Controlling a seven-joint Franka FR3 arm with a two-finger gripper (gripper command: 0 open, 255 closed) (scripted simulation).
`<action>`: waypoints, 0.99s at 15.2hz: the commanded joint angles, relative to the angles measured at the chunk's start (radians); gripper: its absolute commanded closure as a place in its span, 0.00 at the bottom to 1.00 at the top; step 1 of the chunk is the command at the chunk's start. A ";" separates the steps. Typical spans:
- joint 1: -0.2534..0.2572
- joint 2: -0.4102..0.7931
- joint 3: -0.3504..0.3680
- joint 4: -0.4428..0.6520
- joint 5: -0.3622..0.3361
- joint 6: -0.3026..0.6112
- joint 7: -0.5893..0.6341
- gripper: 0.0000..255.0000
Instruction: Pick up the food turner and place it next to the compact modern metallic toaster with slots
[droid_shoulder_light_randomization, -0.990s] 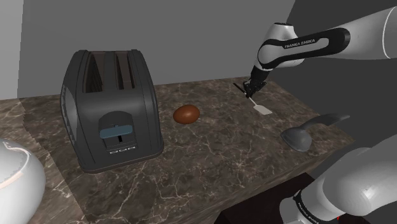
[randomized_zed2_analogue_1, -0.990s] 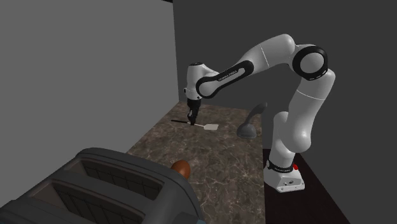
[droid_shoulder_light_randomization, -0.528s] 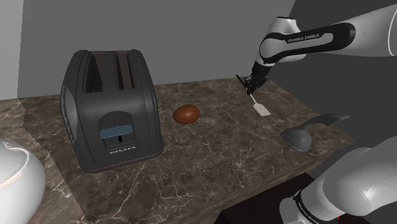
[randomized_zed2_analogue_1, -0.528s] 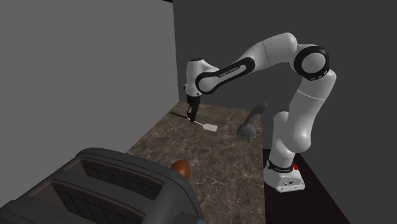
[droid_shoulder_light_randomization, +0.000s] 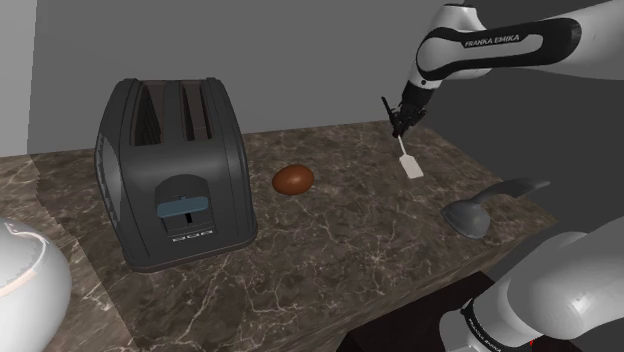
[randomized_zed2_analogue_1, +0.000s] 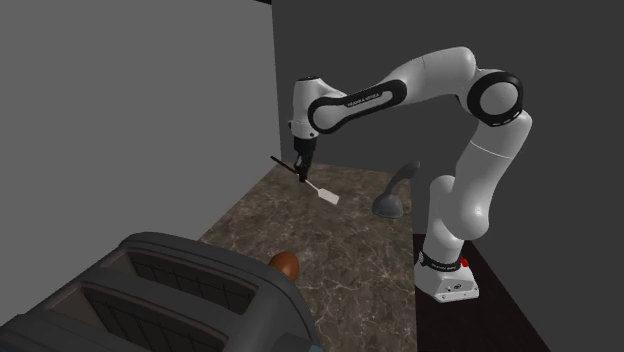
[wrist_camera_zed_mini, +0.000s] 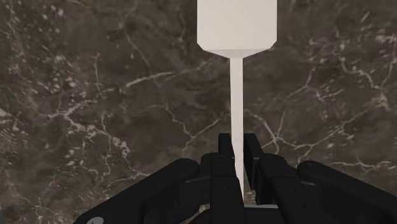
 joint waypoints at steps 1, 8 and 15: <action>0.001 -0.006 0.002 0.020 0.000 -0.026 0.001 1.00; 0.002 -0.016 0.005 0.104 0.000 -0.120 0.002 1.00; 0.003 -0.015 0.007 0.199 0.001 -0.214 0.001 1.00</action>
